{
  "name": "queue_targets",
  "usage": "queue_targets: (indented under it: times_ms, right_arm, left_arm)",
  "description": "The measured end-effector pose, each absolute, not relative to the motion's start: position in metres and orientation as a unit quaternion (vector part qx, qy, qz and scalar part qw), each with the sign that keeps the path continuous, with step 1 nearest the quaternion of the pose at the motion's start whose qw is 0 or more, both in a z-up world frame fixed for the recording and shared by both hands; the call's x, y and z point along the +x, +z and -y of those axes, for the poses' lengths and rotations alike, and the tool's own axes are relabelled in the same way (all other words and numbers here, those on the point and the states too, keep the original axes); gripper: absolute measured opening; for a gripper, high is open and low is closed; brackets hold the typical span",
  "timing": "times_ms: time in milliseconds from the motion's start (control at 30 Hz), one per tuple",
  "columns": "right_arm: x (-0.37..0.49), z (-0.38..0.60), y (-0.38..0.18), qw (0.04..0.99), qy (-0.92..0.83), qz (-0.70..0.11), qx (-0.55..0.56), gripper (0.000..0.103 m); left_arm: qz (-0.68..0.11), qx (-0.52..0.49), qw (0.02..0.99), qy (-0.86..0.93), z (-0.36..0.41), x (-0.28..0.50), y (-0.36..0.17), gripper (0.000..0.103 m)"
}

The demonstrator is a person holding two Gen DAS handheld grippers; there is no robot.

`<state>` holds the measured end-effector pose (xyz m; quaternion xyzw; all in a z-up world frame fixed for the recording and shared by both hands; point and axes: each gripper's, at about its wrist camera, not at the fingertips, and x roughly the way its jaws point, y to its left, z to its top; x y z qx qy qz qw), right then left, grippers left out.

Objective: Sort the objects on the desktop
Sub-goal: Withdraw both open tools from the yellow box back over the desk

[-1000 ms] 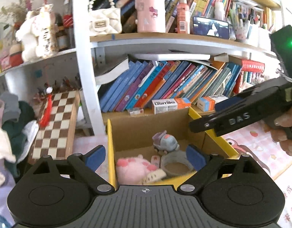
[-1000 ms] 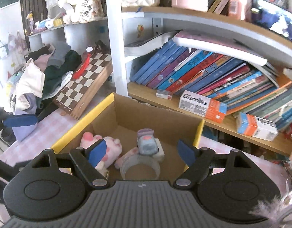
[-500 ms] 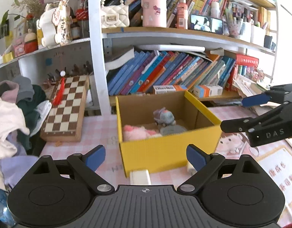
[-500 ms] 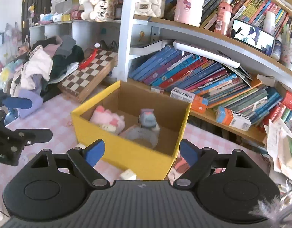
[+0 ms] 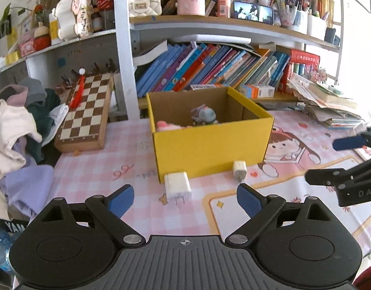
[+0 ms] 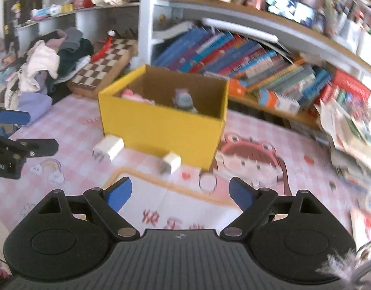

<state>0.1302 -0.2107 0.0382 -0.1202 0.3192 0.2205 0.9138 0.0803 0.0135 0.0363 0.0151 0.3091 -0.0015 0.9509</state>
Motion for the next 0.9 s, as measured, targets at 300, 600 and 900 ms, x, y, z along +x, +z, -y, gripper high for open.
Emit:
queue_targets:
  times_ms: [300,600,900]
  right_arm:
    - [0.104,0.212,0.007,0.905,0.181,-0.367,-0.115,0.088]
    - [0.088,0.202,-0.003,0.904,0.168,-0.374,-0.120,0.088]
    - [0.077,0.188,-0.011,0.893,0.183,-0.391,-0.126,0.088]
  left_arm:
    - [-0.335,0.026,0.942,-0.008,-0.022,0.062,0.019,0.094]
    - [-0.351,0.035,0.935,-0.027,-0.023,0.051,0.006,0.094]
    - [-0.359,0.051,0.930,-0.060,-0.012,0.047,-0.001,0.094]
